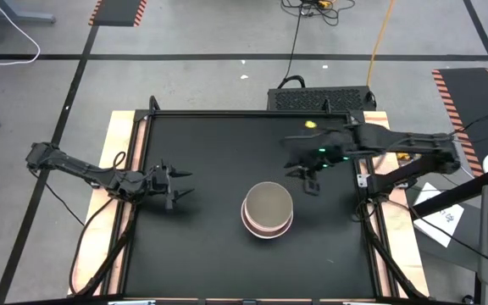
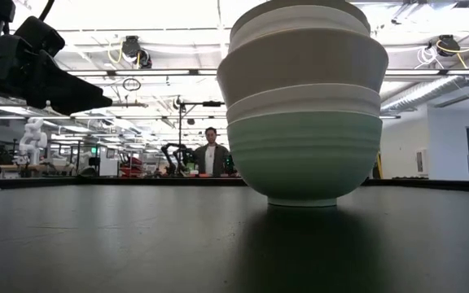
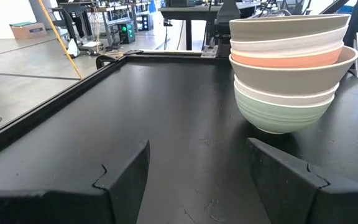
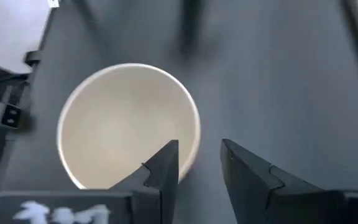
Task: Nest bowls inside each other
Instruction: Return to Home Position
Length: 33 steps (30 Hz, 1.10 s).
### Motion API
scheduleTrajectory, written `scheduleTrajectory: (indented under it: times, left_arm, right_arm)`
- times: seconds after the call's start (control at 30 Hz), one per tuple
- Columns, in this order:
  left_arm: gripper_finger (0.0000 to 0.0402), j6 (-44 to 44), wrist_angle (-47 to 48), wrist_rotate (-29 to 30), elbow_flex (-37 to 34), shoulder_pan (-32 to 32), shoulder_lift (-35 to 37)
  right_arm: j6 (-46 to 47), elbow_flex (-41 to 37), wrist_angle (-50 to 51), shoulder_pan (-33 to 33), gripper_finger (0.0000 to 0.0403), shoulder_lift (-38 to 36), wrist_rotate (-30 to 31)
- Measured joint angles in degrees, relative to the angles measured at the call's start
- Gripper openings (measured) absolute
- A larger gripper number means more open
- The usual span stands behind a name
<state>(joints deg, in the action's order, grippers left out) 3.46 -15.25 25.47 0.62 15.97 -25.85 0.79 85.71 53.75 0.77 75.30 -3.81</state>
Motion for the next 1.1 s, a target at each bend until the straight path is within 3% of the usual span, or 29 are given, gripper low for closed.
scheduleTrajectory:
  times: [0.13, 0.3, 0.8, 1.1]
  left_arm:
    - [0.0269, -0.7, 0.0, 0.0, 0.0, 0.0, 0.0]
    - [0.0269, -1.3, -0.3, 0.1, 0.0, 0.0, 0.0]
    - [0.0269, -1.8, -1.2, 0.2, 0.0, 0.0, 0.0]
    - [0.0269, -1.8, -1.3, 0.2, 0.0, 0.0, 0.0]
  right_arm:
    - [0.2, -10.2, -7.3, -1.1, 0.0076, -9.7, 7.0]
    - [0.5, -23.0, -15.5, -1.4, 0.0007, -21.2, 8.0]
    - [9.5, -53.5, -31.2, -2.6, 0.0001, -46.5, 6.5]
    - [12.8, -66.0, -42.6, -4.2, 0.0, -55.3, 3.6]
